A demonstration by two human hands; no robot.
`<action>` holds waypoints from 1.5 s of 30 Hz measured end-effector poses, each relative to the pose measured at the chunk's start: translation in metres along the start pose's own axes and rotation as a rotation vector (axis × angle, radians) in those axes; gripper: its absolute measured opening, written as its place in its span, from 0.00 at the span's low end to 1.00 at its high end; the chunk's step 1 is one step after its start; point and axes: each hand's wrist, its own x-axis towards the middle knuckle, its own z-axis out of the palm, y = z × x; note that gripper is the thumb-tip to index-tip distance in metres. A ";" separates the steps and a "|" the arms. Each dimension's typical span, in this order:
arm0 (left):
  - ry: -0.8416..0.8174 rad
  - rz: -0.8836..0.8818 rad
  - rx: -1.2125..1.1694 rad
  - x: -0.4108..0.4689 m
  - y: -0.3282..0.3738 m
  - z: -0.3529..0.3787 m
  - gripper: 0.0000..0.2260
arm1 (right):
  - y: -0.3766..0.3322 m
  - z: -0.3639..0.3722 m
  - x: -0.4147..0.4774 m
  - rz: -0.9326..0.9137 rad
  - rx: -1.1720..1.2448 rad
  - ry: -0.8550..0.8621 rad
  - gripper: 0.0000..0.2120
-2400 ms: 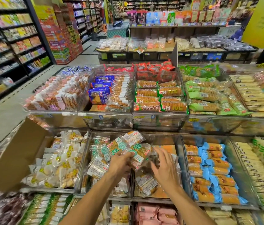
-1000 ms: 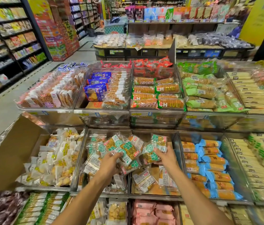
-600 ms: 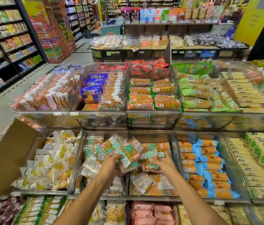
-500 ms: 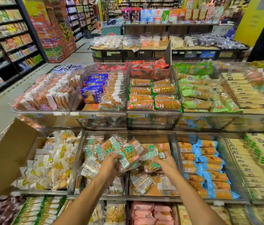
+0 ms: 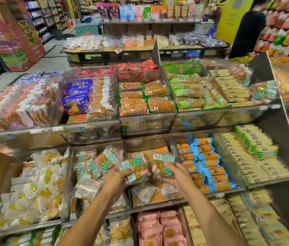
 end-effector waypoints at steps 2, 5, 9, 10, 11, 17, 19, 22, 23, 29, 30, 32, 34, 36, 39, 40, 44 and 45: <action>-0.048 0.011 0.032 0.001 -0.004 0.002 0.42 | 0.003 -0.003 -0.017 -0.023 0.034 0.032 0.43; -0.108 -0.018 0.113 -0.003 -0.009 -0.003 0.35 | 0.009 -0.006 -0.053 -0.041 0.083 0.110 0.24; -0.195 -0.104 0.197 -0.014 -0.020 0.001 0.30 | 0.024 -0.019 -0.097 -0.084 0.184 0.299 0.22; -0.218 -0.135 0.225 -0.019 -0.024 0.006 0.24 | 0.028 -0.023 -0.109 -0.075 0.196 0.349 0.25; -0.248 -0.142 0.253 -0.024 -0.030 0.011 0.18 | 0.034 -0.029 -0.123 -0.075 0.201 0.389 0.27; -0.379 -0.108 0.323 -0.057 -0.057 0.061 0.24 | 0.067 -0.071 -0.200 -0.115 0.310 0.566 0.40; -0.428 -0.138 0.356 -0.078 -0.064 0.085 0.24 | 0.075 -0.088 -0.226 -0.124 0.367 0.623 0.45; -0.485 -0.166 0.482 -0.099 -0.081 0.124 0.21 | 0.081 -0.111 -0.265 -0.170 0.409 0.711 0.46; -0.514 -0.173 0.521 -0.104 -0.089 0.136 0.21 | 0.083 -0.119 -0.279 -0.186 0.415 0.732 0.44; -0.694 -0.265 0.646 -0.144 -0.141 0.215 0.17 | 0.096 -0.186 -0.356 -0.247 0.474 0.825 0.30; -0.722 -0.273 0.636 -0.153 -0.149 0.228 0.20 | 0.099 -0.198 -0.366 -0.253 0.480 0.836 0.30; -0.746 -0.268 0.661 -0.166 -0.169 0.250 0.29 | 0.107 -0.222 -0.387 -0.259 0.488 0.859 0.29; -0.789 -0.260 0.677 -0.176 -0.190 0.270 0.32 | 0.113 -0.246 -0.405 -0.258 0.510 0.894 0.25; -0.831 -0.246 0.704 -0.189 -0.210 0.293 0.33 | 0.120 -0.267 -0.423 -0.264 0.533 0.923 0.22; -0.870 -0.280 0.721 -0.205 -0.238 0.324 0.34 | 0.129 -0.294 -0.449 -0.264 0.575 0.947 0.14; -0.873 -0.292 0.702 -0.208 -0.250 0.333 0.39 | 0.132 -0.304 -0.455 -0.265 0.587 0.968 0.12; -0.904 -0.314 0.739 -0.227 -0.279 0.382 0.29 | 0.148 -0.344 -0.472 -0.269 0.593 1.045 0.24; -0.936 -0.327 0.769 -0.230 -0.287 0.394 0.22 | 0.151 -0.355 -0.476 -0.268 0.597 1.061 0.28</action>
